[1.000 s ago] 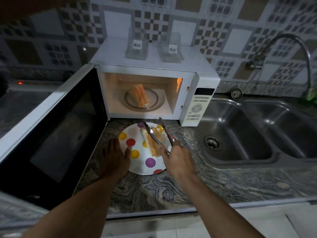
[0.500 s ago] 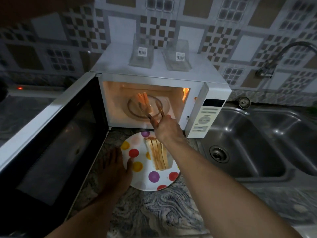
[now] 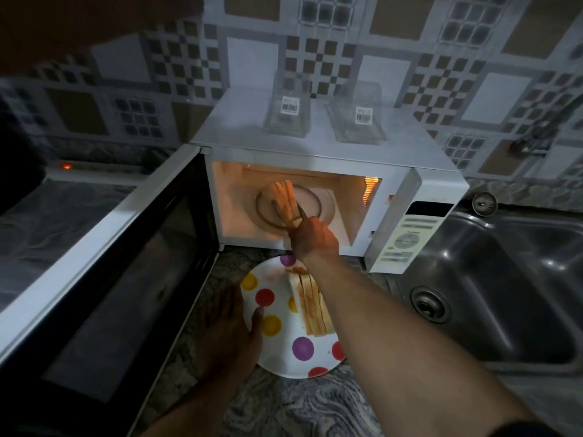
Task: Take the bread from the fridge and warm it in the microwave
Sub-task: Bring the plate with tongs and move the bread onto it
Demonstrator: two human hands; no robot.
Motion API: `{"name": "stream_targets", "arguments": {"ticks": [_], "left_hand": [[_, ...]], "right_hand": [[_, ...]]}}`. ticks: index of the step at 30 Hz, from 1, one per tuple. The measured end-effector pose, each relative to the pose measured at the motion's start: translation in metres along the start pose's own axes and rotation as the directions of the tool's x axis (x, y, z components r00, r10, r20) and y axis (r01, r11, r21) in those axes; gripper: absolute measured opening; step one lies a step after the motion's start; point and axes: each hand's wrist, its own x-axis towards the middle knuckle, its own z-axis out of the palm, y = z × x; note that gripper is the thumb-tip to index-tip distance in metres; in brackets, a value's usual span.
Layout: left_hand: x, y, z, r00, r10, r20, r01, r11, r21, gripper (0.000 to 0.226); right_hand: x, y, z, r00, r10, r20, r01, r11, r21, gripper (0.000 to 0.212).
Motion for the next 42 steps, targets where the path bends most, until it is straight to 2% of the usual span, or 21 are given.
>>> {"name": "stream_targets", "arguments": {"ticks": [6,10,15,19,21,23,27,32,35,42], "left_hand": [[0.000,0.001,-0.002,0.999,-0.030,0.012,0.030,0.999,0.012,0.076],[0.001,-0.001,-0.001,0.999,-0.024,0.030,0.024,1.000,0.003,0.077],[0.002,0.000,-0.001,1.000,-0.013,0.014,0.013,1.000,-0.009,0.073],[0.001,0.000,-0.002,1.000,-0.010,0.020,0.010,0.999,-0.038,0.075],[0.004,0.002,-0.004,0.999,-0.021,0.047,0.023,0.999,-0.036,0.078],[0.004,0.003,-0.006,0.996,-0.017,0.085,0.019,1.000,-0.019,0.080],[0.005,0.001,-0.011,0.984,-0.017,0.175,0.013,1.000,0.025,0.065],[0.001,-0.005,-0.020,0.960,0.007,0.279,-0.020,0.999,0.041,0.063],[-0.006,-0.007,-0.019,0.965,0.056,0.258,-0.090,0.989,0.119,0.064],[-0.009,-0.002,-0.024,0.957,0.021,0.289,-0.052,0.994,0.100,0.064]], "right_hand": [[0.000,-0.007,0.003,0.998,-0.064,0.005,0.064,0.994,-0.084,0.026],[-0.001,-0.007,-0.001,0.999,-0.048,0.007,0.049,0.997,-0.056,0.027],[-0.012,-0.001,-0.011,1.000,-0.012,0.023,0.012,0.999,0.031,0.020],[-0.031,0.004,-0.023,0.998,-0.042,0.047,0.040,0.998,0.038,0.025],[-0.044,0.009,-0.029,0.996,-0.061,0.058,0.058,0.997,0.054,0.020],[-0.061,0.014,-0.036,0.995,-0.091,0.052,0.089,0.995,0.033,0.026],[-0.089,0.022,-0.039,0.993,-0.118,0.032,0.118,0.993,-0.014,0.039],[-0.122,0.034,-0.038,0.990,-0.142,0.016,0.143,0.989,-0.049,0.045],[-0.141,0.041,-0.035,0.988,-0.150,0.031,0.151,0.987,-0.051,0.047],[-0.174,0.058,-0.019,0.988,-0.150,0.047,0.153,0.985,-0.078,0.049]]}}
